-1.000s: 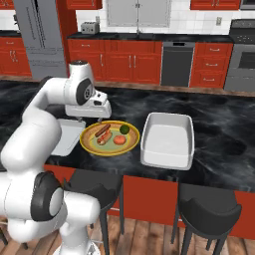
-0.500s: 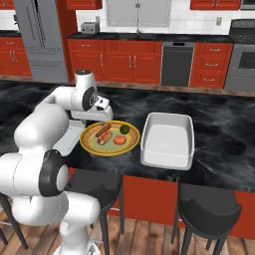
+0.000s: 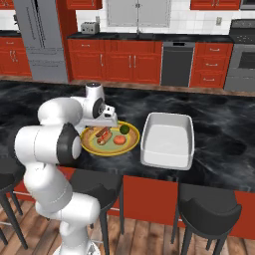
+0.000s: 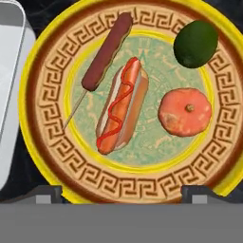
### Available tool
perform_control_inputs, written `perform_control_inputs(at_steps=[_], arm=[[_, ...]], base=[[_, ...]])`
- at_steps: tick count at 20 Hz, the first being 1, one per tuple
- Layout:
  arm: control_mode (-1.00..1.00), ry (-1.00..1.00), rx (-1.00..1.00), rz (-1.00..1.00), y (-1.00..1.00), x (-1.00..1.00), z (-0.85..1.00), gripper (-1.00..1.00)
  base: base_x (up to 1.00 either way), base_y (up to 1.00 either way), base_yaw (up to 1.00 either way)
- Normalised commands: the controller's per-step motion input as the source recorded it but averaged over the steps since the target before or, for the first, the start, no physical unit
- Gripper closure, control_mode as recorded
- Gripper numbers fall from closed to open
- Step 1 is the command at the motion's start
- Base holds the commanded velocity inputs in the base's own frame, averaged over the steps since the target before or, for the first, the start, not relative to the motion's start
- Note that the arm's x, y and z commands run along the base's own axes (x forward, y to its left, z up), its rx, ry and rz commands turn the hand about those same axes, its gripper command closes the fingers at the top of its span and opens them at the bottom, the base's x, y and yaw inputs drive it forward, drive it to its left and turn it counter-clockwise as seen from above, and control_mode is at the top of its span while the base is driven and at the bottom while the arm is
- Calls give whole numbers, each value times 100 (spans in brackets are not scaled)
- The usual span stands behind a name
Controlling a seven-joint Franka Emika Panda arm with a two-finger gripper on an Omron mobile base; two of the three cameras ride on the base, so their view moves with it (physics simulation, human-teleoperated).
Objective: Place one cooked food and one vegetable from the large plate to each tupperware container.
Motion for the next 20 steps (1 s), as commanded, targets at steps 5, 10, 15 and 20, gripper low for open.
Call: perform_control_inputs(at_steps=[5,10,15,20], arm=[[-100,11,-2,-2,10,52,-54,-100],[-100,10,0,-14,1,65,-52,-100],[-100,6,0,-3,2,26,-43,-100],[-100,8,0,0,4,0,-39,-100]], base=[[0,0,0],[0,0,0],[0,0,0],[0,0,0]])
